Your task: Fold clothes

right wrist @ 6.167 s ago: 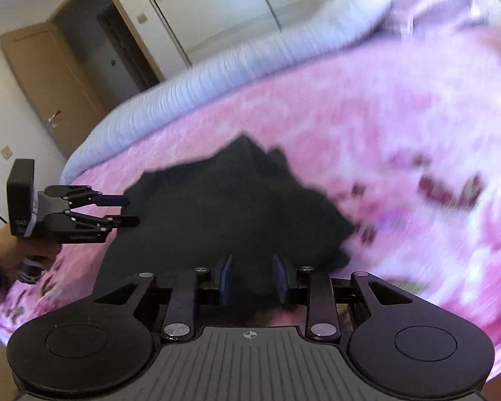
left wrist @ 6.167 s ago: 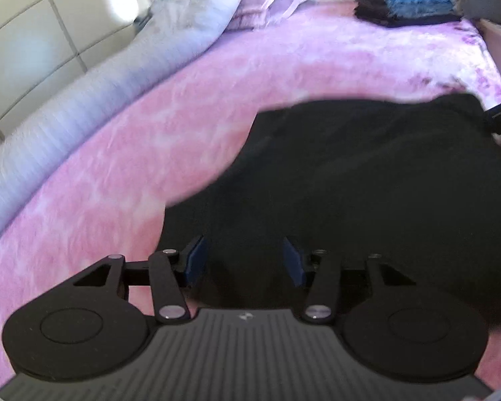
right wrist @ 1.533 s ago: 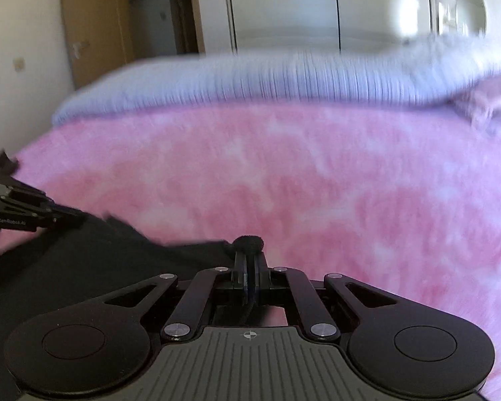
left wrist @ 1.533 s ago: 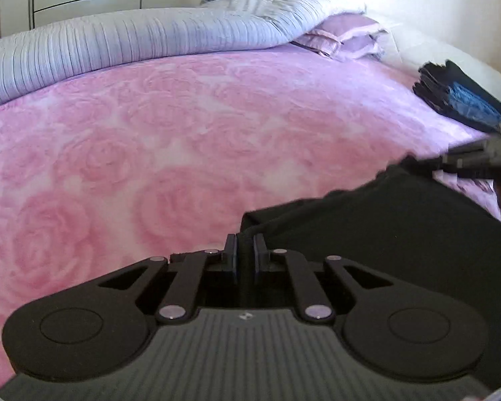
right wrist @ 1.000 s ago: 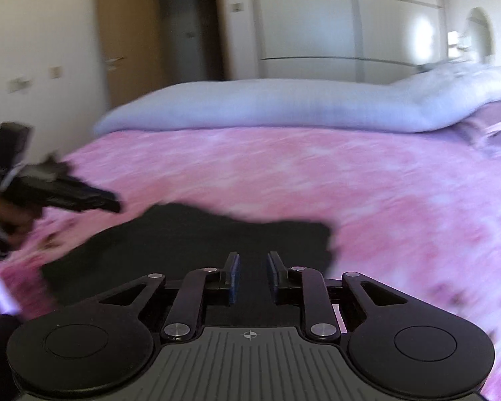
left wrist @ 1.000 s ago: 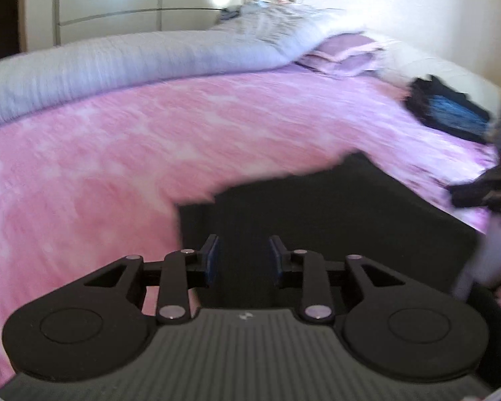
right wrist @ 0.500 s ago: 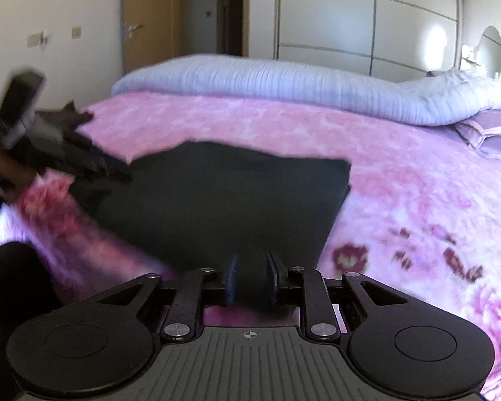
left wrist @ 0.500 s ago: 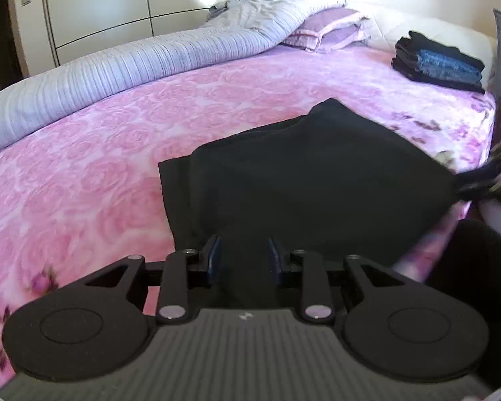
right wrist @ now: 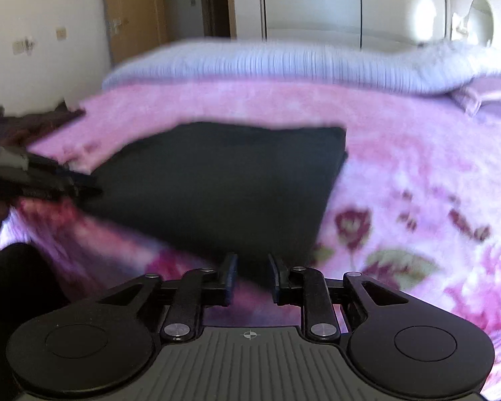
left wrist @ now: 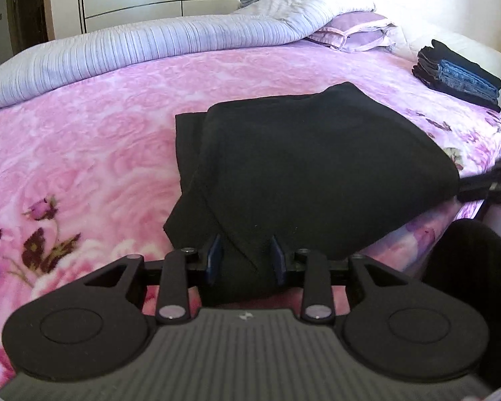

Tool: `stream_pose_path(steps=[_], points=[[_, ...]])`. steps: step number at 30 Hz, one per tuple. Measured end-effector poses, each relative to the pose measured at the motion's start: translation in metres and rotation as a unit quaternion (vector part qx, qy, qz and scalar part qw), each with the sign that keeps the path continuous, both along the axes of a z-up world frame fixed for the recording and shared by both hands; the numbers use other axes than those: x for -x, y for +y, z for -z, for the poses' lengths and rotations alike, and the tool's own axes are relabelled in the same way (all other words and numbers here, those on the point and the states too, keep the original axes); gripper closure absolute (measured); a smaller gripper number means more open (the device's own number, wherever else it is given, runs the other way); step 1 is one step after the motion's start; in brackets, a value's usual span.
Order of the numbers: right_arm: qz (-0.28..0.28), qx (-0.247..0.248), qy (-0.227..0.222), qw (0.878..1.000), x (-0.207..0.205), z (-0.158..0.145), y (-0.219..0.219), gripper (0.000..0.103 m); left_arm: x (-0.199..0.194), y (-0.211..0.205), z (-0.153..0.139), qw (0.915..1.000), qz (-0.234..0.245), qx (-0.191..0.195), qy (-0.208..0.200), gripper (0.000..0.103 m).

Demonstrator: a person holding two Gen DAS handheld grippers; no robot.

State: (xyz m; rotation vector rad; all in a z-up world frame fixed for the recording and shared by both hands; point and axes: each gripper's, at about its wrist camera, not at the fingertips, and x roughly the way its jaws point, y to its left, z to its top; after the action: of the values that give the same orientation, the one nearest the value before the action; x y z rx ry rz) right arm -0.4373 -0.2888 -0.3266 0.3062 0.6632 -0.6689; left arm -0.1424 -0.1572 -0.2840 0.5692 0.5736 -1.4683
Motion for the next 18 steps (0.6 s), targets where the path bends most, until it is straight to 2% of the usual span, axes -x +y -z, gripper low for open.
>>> stream_pose_path(steps=[1, 4, 6, 8, 9, 11, 13, 15, 18], points=[[0.005, -0.006, 0.017, 1.0, -0.002, 0.003, 0.0, 0.08, 0.003, 0.002, -0.005, 0.9999, 0.0, -0.001, -0.014, 0.073], [0.003, 0.004, 0.017, 1.0, -0.004, -0.006, 0.01, 0.075, 0.018, 0.01, -0.019, 0.9971, 0.013, 0.008, -0.074, 0.073], [-0.006, 0.027, 0.012, 1.0, -0.006, -0.013, 0.016, 0.053, 0.026, 0.013, -0.021, 0.9952, 0.029, 0.013, -0.093, 0.07], [-0.019, 0.039, -0.001, 0.999, -0.007, -0.016, 0.019, 0.049, 0.029, 0.009, -0.013, 0.9948, 0.035, 0.002, -0.096, 0.068], [-0.026, 0.036, -0.001, 0.999, -0.011, -0.014, 0.016, 0.048, 0.028, 0.005, -0.005, 0.9946, 0.033, -0.013, -0.098, 0.068], [-0.031, 0.022, 0.009, 0.999, -0.018, -0.007, 0.009, 0.047, 0.024, 0.003, 0.002, 0.9961, 0.028, -0.013, -0.083, 0.067], [-0.021, -0.008, 0.006, 1.0, -0.019, -0.002, -0.002, 0.047, 0.02, 0.002, 0.001, 0.9974, 0.022, -0.013, -0.067, 0.067], [-0.007, -0.04, -0.007, 0.999, -0.017, 0.0, -0.012, 0.047, 0.02, 0.002, -0.005, 0.9971, 0.019, -0.018, -0.071, 0.067], [-0.013, -0.012, -0.001, 1.0, -0.015, -0.012, -0.008, 0.047, 0.022, 0.003, -0.006, 0.9962, 0.022, -0.024, -0.081, 0.067]])
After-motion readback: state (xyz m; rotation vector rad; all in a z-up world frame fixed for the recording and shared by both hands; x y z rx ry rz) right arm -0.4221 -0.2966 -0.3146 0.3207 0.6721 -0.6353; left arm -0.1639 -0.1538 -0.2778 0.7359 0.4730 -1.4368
